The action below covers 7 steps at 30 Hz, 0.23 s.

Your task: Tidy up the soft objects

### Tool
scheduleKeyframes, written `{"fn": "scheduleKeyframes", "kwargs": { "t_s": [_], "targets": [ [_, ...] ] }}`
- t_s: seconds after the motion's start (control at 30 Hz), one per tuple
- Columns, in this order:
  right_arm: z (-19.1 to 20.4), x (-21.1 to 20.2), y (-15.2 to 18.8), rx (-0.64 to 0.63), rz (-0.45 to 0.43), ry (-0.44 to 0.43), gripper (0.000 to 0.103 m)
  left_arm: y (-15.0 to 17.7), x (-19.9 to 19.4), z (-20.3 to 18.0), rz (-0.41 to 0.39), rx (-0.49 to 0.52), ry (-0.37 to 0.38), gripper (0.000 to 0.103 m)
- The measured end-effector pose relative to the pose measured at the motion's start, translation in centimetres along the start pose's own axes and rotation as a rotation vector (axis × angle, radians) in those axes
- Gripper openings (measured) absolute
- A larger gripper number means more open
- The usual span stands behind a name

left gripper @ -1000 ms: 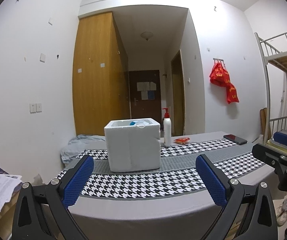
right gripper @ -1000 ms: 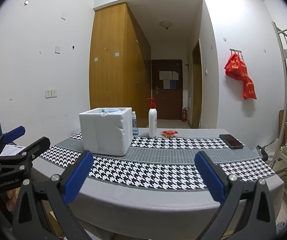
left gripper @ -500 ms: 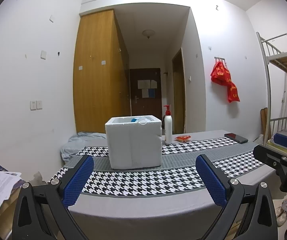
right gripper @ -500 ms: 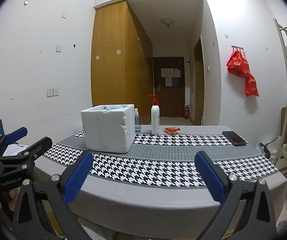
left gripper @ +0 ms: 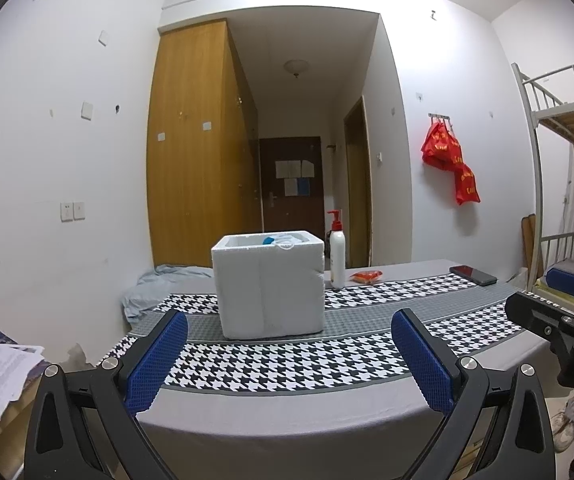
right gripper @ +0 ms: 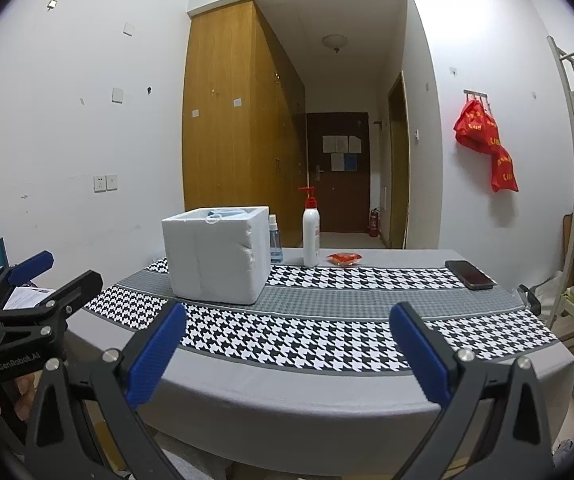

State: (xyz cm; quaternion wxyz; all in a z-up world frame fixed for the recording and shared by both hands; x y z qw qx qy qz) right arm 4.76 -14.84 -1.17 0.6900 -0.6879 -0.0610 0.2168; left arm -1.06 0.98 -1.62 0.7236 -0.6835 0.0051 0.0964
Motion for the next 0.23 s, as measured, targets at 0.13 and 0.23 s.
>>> {"fn": "scheduleKeyframes", "kwargs": {
  "t_s": [0.13,0.23],
  "targets": [
    [0.04,0.15,0.11,-0.003,0.002,0.001,0.103,0.05,-0.04,-0.03,0.001,0.000,-0.001,0.102],
    [0.03,0.14,0.15,-0.001,0.002,0.004,0.103,0.09,-0.08,-0.07,0.000,0.006,-0.001,0.102]
  ]
}}
Point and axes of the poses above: each gripper's, at about its wrist camera, not at the fingertips, and x roughly the way its jaws point, z to its left, y to its underside, the point moved 9 cm from there along x, roughly the way its jaws point, and after that the axes turned 1 degree about x, right-handed, at the moved point
